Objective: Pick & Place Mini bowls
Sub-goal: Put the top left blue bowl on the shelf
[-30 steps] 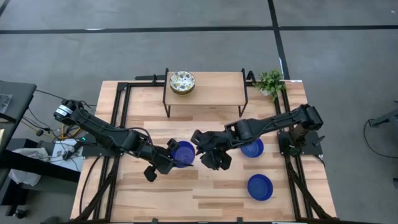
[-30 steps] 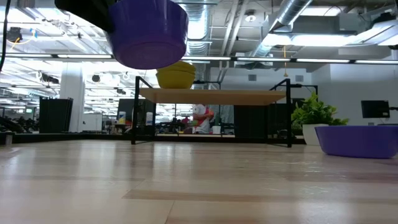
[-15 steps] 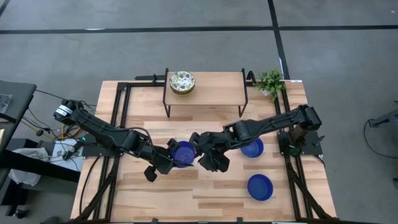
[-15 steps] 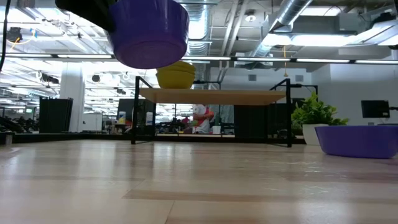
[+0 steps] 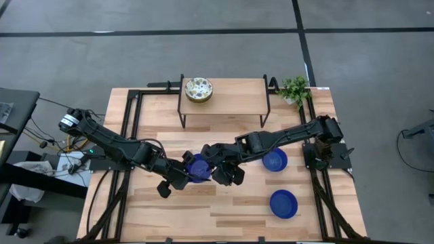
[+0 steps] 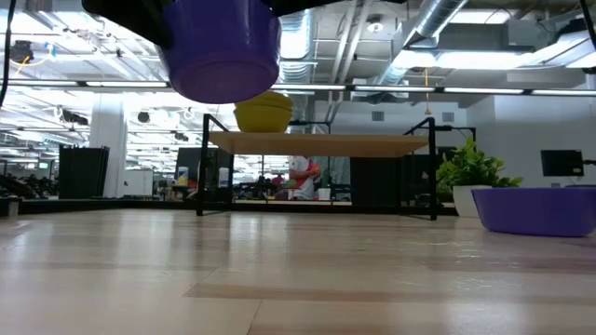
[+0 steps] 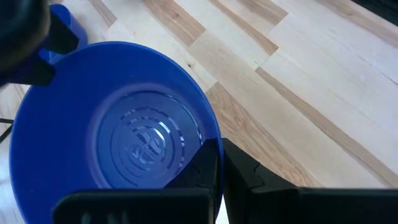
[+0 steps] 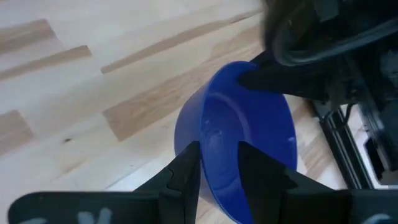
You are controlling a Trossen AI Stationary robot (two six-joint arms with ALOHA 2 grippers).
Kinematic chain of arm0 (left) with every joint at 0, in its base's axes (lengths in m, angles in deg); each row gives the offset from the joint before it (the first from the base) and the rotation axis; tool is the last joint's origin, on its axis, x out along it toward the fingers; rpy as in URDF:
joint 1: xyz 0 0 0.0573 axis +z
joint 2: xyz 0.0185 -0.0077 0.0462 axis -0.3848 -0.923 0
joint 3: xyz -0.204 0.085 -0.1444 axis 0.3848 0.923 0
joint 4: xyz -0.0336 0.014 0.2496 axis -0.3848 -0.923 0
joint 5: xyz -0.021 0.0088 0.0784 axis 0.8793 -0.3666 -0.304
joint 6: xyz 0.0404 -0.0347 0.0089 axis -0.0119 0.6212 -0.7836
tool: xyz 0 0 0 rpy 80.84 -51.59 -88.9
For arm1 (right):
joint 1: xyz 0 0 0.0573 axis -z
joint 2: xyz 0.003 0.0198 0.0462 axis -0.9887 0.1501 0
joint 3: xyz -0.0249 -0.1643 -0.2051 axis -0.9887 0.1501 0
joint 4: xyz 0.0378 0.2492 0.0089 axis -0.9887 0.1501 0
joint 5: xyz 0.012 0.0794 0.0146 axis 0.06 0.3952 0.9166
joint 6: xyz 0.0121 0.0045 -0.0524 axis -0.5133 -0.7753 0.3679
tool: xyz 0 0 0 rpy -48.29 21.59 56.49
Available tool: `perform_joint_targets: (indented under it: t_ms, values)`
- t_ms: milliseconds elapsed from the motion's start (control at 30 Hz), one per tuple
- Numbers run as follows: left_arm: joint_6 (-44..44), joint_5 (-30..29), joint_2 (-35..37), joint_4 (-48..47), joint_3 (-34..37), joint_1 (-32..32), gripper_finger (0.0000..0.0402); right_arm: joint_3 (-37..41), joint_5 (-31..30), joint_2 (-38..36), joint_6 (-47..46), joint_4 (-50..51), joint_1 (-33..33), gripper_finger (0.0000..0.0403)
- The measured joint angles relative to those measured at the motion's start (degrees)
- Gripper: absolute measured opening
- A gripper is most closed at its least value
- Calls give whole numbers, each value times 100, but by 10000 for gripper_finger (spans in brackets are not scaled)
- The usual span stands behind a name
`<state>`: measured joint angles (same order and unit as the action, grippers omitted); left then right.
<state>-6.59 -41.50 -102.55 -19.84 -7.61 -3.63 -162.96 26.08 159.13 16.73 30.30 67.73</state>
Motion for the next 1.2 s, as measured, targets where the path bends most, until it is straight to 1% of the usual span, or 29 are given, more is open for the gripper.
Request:
perform_joint_targets:
  t_ms: [300,433,700,867,967,1067,1200]
  values:
    - [-84,-8,-2,21,0,0,5,4,43,3,12,279,62,98]
    - [-86,-12,-2,47,0,0,5,20,39,121,15,329,56,98]
    - [-90,5,-2,103,0,-2,5,11,-60,307,23,224,14,98]
    - [-87,-22,-2,74,0,2,5,11,-564,307,-158,224,-89,98]
    - [-90,-15,-2,82,0,0,5,11,-712,307,-221,214,-149,96]
    - [-90,-12,-2,79,0,0,5,11,-754,307,-221,219,-177,82]
    - [-93,-14,0,64,0,0,5,13,-723,307,-217,267,-211,41]
